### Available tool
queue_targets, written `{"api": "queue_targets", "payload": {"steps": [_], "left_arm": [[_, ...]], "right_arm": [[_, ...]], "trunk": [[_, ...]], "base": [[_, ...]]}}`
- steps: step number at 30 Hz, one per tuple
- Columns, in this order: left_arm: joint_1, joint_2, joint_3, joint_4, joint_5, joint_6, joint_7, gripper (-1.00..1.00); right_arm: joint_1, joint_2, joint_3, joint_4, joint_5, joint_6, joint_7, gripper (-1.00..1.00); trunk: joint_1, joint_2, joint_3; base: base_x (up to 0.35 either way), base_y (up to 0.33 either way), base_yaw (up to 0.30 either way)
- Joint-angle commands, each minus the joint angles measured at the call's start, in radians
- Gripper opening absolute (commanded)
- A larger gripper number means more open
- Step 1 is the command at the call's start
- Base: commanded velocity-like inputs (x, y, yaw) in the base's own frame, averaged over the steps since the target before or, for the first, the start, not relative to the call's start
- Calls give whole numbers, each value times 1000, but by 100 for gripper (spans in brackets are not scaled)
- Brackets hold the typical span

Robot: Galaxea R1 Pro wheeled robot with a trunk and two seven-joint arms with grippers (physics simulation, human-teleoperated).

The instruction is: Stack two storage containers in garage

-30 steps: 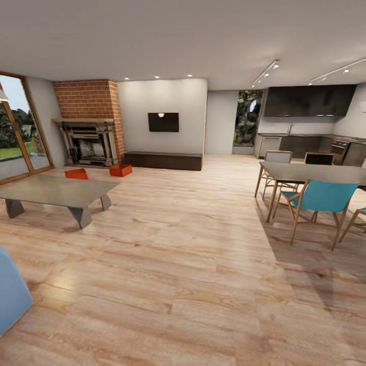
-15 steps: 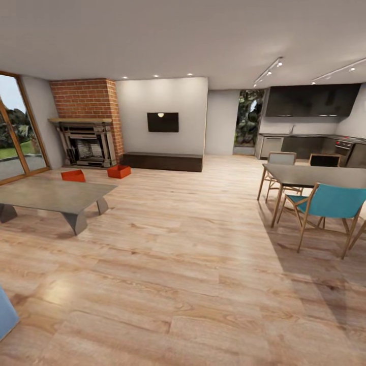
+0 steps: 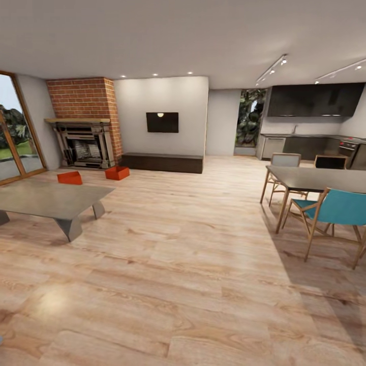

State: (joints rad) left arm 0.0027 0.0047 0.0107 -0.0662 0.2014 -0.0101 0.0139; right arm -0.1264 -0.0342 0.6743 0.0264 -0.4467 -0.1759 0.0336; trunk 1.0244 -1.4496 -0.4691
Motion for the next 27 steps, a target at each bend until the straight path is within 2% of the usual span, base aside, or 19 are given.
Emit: {"api": "queue_targets", "payload": {"steps": [1, 27], "left_arm": [[0, 0, 0, -1, 5, -1, 1, 100], [0, 0, 0, -1, 6, -2, 1, 100]], "right_arm": [[-1, 0, 8, 3, -10, -5, 3, 100], [-1, 0, 8, 3, -10, -5, 4, 100]], "trunk": [[1, 0, -1], [1, 0, -1]], "base": [[322, 0, 0], [322, 0, 0]]}}
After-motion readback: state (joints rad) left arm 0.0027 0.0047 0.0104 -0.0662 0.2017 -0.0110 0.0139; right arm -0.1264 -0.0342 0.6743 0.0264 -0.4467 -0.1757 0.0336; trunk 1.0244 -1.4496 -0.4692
